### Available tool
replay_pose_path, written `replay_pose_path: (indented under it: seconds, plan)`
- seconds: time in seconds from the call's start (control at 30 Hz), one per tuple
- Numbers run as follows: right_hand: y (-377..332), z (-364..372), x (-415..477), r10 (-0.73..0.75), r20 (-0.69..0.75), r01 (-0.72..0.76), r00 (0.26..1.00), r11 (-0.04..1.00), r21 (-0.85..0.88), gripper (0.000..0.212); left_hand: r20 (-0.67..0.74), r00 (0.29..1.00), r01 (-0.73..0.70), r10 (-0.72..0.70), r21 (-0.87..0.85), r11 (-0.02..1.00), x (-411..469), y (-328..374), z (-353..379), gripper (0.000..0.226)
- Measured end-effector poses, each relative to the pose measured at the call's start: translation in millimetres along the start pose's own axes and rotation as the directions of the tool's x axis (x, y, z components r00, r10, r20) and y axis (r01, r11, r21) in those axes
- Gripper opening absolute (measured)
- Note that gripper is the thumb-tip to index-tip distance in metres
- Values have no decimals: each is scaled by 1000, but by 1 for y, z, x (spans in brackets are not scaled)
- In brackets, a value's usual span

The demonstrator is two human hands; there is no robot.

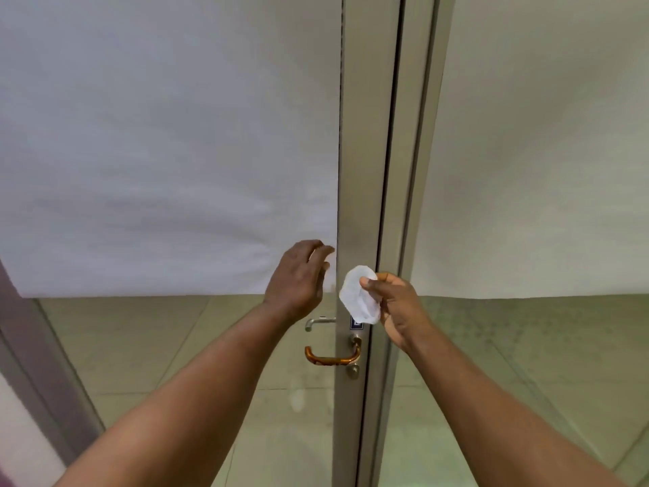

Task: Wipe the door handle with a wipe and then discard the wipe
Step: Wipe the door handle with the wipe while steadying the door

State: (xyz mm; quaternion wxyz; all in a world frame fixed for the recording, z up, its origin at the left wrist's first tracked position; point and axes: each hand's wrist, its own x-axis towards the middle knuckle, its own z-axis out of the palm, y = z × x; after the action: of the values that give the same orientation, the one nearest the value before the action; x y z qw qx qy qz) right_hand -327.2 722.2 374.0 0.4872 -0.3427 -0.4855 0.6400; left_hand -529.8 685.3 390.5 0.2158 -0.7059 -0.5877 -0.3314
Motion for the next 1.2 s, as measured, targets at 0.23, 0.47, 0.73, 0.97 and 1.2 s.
replay_pose_path:
  seconds: [0.23,0.47,0.73,0.97,1.2]
  plan:
    - [30,-10,18,-92,-178,73,980,991,-110,16,60,993,-109,101,133,985,14,-36,26,61]
    - [73,-26,35,-232,-361,115,903,942,-316,26,32,993,-121,117,199,972,22,-56,58,70]
    - [122,-53,38,-362,-520,43,773,849,-527,14,-57,991,-108,123,214,971,30,-68,89,73]
    - [171,-48,45,-294,-425,-1,856,822,-569,37,-157,977,-96,141,261,960,37,-72,106,72]
    - [198,-43,52,-330,-259,72,908,731,-678,8,-190,968,-98,162,306,947,38,-73,109,72]
